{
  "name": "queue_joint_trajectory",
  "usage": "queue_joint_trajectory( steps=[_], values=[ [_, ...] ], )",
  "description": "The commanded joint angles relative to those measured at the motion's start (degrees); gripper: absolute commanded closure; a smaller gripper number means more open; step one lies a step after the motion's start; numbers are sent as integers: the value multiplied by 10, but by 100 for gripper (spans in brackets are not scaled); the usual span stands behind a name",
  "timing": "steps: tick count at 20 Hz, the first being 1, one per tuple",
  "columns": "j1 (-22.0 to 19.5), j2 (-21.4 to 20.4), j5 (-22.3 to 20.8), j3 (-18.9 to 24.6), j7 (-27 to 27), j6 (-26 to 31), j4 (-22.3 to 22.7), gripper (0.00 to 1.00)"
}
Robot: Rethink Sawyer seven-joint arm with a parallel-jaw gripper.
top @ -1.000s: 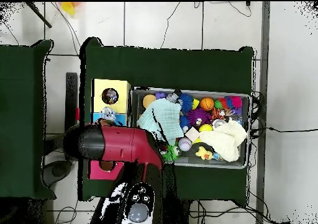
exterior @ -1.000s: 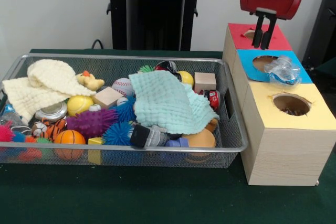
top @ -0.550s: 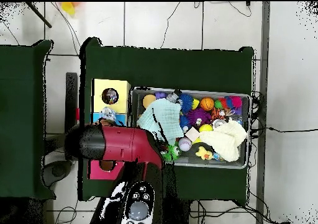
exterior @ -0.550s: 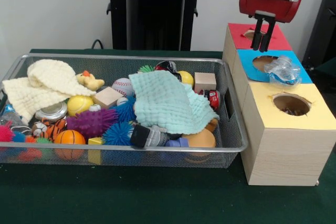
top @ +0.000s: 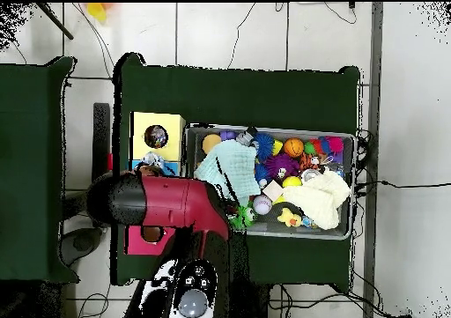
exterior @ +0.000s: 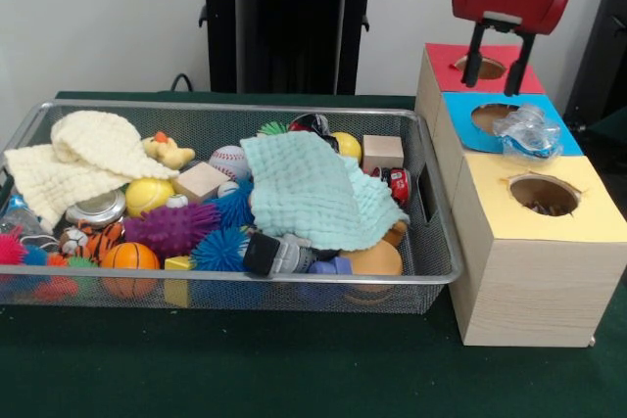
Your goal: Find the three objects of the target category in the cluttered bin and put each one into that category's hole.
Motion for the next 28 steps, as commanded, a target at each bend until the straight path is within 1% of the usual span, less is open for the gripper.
queue_joint_trajectory(
  steps=[1,4,8,11,13,19,24,28],
  values=[
    [-11,3,9,9,93,46,-28,0],
    [-10,7,6,7,93,45,-35,0],
    [-15,13,12,17,91,46,-48,0],
    [-10,17,12,12,97,48,-61,0],
    [-9,25,13,14,99,48,-70,0],
    [-15,55,5,29,77,56,-107,0],
    [-15,73,1,33,71,40,-118,0],
    [-16,80,2,37,69,25,-115,0]
  ],
)
